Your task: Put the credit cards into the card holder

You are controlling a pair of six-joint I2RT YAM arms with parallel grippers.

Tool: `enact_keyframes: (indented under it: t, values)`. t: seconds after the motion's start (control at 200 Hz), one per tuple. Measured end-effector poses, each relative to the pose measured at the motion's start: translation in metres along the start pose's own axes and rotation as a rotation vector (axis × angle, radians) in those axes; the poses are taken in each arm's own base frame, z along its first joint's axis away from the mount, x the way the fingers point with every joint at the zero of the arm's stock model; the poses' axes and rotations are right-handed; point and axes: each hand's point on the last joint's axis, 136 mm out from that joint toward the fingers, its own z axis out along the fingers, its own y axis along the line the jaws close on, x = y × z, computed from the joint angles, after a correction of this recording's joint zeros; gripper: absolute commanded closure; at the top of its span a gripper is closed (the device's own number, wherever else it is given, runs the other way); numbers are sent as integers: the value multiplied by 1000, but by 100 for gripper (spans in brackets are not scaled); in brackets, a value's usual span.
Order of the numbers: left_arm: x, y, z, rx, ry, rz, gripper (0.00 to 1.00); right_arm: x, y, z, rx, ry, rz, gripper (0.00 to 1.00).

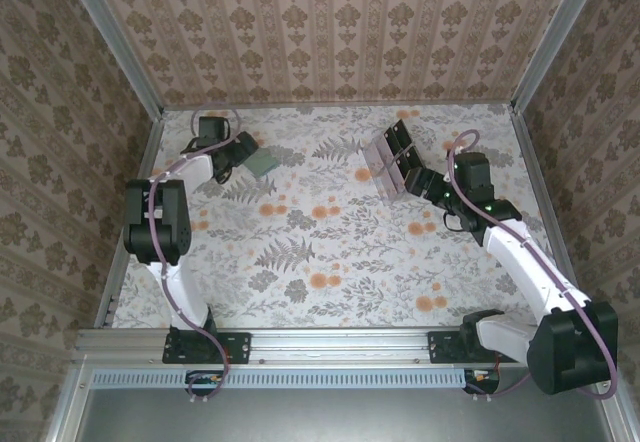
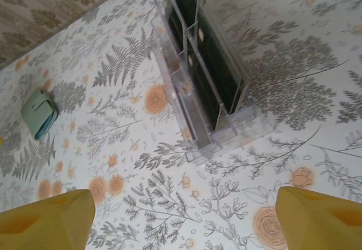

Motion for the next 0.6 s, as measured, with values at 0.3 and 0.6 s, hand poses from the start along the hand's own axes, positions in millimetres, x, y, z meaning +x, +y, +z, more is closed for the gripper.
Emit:
enact_keyframes:
  t: [0.3,0.6]
  values:
    - [7,17,30,7,44,-112,21,32,10,17,-43,90,1,21]
    - [2,8,42,47,42,-126,25,37,17,21,-60,100,2,22]
